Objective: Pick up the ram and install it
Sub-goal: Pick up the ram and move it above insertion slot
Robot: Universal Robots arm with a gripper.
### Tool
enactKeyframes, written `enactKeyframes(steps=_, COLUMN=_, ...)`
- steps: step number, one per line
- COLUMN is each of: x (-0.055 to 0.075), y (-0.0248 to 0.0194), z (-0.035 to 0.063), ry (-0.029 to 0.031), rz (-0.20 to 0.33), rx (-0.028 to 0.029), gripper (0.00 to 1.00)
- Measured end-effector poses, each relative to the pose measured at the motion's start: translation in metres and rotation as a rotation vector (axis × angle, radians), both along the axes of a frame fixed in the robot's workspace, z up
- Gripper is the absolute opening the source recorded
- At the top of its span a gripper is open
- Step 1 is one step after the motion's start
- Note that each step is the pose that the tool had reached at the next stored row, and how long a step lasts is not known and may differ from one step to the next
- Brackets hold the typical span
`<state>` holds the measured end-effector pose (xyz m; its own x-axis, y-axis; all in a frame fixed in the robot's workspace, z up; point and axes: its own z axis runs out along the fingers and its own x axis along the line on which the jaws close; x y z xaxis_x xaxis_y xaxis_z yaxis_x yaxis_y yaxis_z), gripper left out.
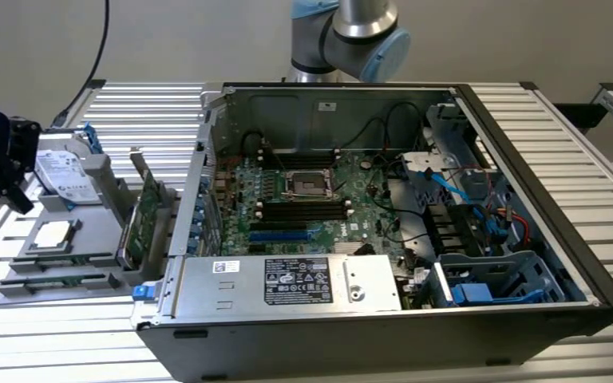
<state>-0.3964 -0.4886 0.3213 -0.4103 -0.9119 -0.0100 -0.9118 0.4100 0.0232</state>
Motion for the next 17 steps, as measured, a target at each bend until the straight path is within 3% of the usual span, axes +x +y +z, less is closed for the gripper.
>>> enactKeyframes(steps=17, x=0.0, y=0.0, z=-0.0096, ry=0.0, rz=0.31, rx=-0.0001, gripper=0.11)
